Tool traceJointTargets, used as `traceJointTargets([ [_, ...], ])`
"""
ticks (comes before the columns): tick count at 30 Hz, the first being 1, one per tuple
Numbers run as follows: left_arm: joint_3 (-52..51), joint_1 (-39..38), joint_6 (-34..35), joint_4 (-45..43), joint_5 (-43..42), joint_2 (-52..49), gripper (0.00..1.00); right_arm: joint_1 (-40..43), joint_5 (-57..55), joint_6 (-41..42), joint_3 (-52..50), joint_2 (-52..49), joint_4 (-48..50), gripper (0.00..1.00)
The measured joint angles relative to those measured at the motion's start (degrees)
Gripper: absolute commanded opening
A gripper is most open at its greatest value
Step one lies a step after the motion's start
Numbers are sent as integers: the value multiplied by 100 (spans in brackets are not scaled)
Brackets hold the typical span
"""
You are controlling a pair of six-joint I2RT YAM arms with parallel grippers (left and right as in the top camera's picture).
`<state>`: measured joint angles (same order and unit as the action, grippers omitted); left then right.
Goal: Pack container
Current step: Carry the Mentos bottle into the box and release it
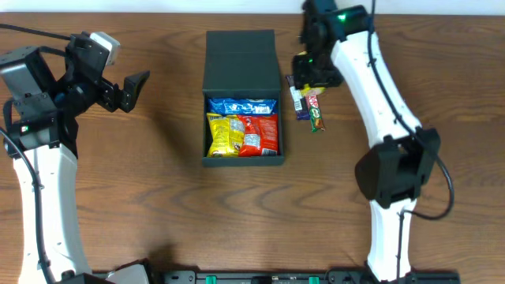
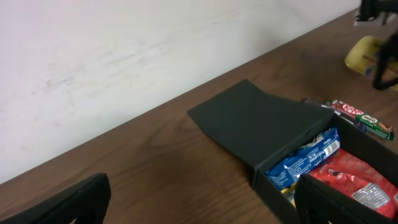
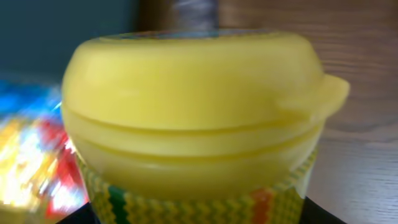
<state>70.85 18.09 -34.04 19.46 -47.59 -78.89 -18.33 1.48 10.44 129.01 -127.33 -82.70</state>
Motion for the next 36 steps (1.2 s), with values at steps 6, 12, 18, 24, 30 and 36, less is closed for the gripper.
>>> traceJointTargets([
  [6,0,0,85,0,0,0,95,-330,122,-402,-140,310,-343,5],
  [12,0,0,212,96,-2,0,95,-793,216,-507,-916,299,-264,4],
  [18,0,0,254,221,0,0,95,-1373,483,-431,-981,299,136,2],
  [24,0,0,254,260,0,0,95,-1543,605,195,-1563,299,409,2],
  [30,0,0,129,260,-2,0,95,-1534,544,874,-2000,299,579,2],
  [36,0,0,-15,258,-2,0,95,-1534,372,1331,-2085,299,717,49],
])
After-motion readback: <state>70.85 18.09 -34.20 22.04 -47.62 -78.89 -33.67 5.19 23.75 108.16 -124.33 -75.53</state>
